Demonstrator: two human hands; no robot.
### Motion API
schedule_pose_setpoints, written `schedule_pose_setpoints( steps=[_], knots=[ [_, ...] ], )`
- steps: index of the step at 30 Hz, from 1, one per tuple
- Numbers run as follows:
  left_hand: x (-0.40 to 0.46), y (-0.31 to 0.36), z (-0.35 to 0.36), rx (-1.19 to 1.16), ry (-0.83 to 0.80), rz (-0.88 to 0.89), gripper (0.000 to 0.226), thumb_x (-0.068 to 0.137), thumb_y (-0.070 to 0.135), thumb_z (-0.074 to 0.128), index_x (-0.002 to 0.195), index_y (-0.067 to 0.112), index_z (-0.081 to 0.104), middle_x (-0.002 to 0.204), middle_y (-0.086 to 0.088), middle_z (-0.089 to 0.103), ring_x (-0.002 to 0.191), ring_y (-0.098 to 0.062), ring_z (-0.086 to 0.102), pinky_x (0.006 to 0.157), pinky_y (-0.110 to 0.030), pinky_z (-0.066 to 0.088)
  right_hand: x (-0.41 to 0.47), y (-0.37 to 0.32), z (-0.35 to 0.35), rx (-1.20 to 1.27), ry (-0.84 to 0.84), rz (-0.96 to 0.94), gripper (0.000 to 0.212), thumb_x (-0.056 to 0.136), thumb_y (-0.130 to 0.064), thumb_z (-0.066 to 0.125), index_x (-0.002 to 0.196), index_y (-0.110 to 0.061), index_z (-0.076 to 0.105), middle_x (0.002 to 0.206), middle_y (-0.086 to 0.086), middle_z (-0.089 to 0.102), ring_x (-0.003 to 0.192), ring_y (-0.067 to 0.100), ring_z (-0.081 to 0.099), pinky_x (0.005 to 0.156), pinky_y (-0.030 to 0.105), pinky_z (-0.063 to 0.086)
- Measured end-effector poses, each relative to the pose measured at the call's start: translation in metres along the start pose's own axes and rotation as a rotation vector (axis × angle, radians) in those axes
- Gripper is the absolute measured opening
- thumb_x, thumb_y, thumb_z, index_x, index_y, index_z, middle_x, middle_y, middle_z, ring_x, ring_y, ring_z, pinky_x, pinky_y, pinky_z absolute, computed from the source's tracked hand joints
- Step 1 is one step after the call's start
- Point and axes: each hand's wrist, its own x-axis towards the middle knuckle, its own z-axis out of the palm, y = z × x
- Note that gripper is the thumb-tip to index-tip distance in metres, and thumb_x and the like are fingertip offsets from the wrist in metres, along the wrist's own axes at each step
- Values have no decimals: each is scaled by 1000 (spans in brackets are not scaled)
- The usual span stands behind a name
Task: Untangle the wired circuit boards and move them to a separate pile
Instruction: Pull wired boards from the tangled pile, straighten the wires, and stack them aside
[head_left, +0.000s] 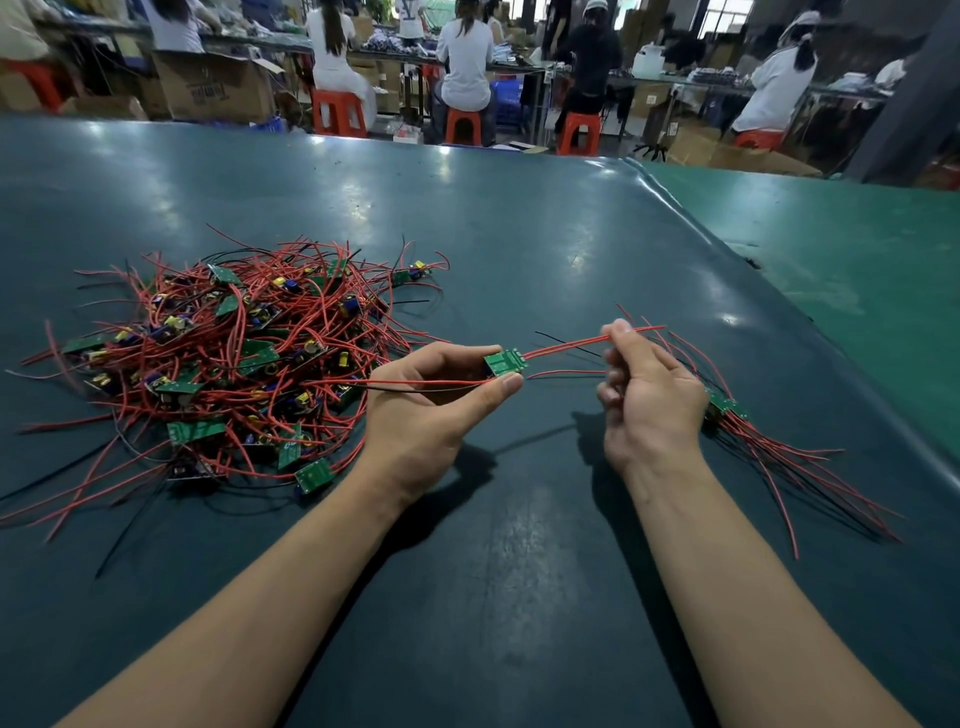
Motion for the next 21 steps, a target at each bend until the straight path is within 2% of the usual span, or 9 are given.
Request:
schedule_pose_setpoints(
  steps=[8, 10, 13, 15, 17, 19, 21],
  knots=[
    [-3, 1, 1, 8, -29, 8, 26, 69, -1, 81, 94, 3, 73, 83, -3, 76, 74, -12, 71, 72, -20, 55, 2, -3, -4, 138, 100, -97, 20, 93, -14, 65, 75, -8, 69, 64, 1, 53, 41, 7, 37, 38, 19, 28],
    [-2, 2, -2, -17, 19, 10, 25, 68, 3, 80, 92, 3, 72, 81, -2, 76, 71, -11, 70, 71, -22, 56, 1, -4, -6, 180, 107, -88, 20, 97, -21, 61, 82, -10, 69, 66, 1, 53, 41, 7, 38, 38, 18, 29],
    [5, 1, -7, -58, 135, 8, 22, 73, -3, 78, 92, 5, 70, 75, 4, 74, 66, -8, 67, 68, -20, 54, 3, -5, -7, 125, 97, 29, 21, 98, -32, 58, 96, -12, 62, 68, 2, 53, 40, 8, 40, 38, 16, 31],
    [7, 1, -8, -69, 160, 2, 22, 74, -5, 77, 93, 4, 70, 75, 5, 74, 66, -8, 66, 67, -20, 54, -4, -3, -3, 1, -77, 168, 30, 93, -40, 62, 97, -10, 64, 65, 0, 54, 39, 6, 42, 37, 15, 32],
    [6, 0, -6, -38, 128, 4, 24, 73, -6, 77, 95, 3, 70, 76, 4, 74, 67, -7, 67, 69, -19, 54, -17, 3, 3, -114, -338, 321, 43, 79, -50, 66, 95, -10, 70, 61, -4, 57, 39, 5, 45, 35, 15, 32],
    [2, -1, -4, -18, 54, -6, 26, 72, -9, 76, 96, -2, 69, 76, 4, 75, 69, -6, 68, 68, -17, 53, -28, 9, 8, -164, -505, 361, 34, 73, -43, 70, 88, -13, 75, 62, -4, 57, 42, 5, 46, 35, 14, 32],
    [1, -3, -3, -18, -2, -20, 27, 71, -11, 76, 96, -6, 68, 76, 3, 75, 70, -6, 69, 68, -16, 53, -30, 10, 9, -151, -511, 323, 17, 80, -27, 71, 80, -11, 77, 59, -4, 55, 43, 4, 44, 36, 13, 32]
  ],
)
